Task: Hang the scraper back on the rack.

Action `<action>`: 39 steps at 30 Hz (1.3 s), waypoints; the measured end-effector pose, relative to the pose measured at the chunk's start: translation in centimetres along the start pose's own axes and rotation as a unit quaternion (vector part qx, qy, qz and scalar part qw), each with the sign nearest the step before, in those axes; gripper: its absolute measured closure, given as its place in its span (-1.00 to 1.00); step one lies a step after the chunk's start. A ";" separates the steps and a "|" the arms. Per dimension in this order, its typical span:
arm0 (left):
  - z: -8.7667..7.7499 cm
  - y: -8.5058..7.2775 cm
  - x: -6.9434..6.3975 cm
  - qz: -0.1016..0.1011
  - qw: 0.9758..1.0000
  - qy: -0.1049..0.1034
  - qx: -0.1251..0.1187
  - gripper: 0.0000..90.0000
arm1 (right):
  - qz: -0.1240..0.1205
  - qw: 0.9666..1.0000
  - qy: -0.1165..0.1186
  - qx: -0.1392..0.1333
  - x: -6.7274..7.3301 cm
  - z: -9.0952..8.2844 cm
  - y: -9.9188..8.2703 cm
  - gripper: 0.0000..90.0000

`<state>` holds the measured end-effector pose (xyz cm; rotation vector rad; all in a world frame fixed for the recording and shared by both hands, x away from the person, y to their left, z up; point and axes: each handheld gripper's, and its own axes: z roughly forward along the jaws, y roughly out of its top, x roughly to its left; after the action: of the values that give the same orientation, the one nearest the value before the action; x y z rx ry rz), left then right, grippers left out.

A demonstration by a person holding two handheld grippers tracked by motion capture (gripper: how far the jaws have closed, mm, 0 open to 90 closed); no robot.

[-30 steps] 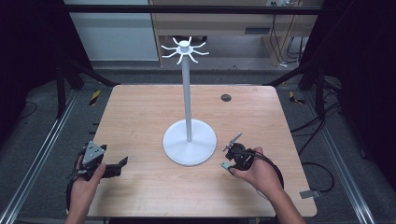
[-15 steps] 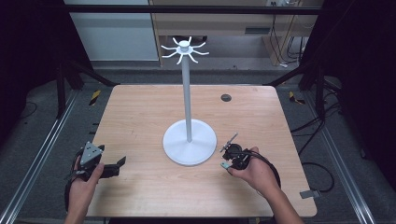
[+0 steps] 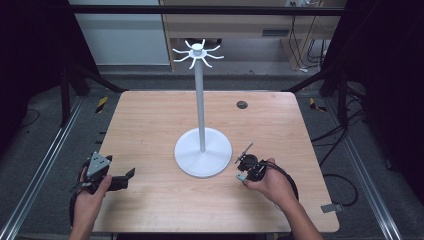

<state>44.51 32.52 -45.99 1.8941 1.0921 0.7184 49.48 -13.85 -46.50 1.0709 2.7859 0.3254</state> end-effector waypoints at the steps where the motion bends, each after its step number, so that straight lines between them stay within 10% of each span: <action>1: 0.0 0.0 0.0 0.001 1.000 0.000 0.000 -0.92 | 0.001 1.000 0.001 0.005 -0.1 0.0 0.1 0.60; 25: 0.3 0.1 -0.2 0.009 1.000 -0.004 0.006 -0.92 | 0.006 1.000 0.013 0.014 -0.2 0.2 0.3 0.64; 39: 0.7 0.2 -0.3 0.011 1.000 -0.010 0.013 -0.92 | 0.050 0.992 0.004 -0.116 -2.3 -5.4 -1.9 0.65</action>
<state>45.01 31.98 -46.24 1.9340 1.0737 0.7000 48.79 -17.59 -41.63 1.1551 2.6236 0.6482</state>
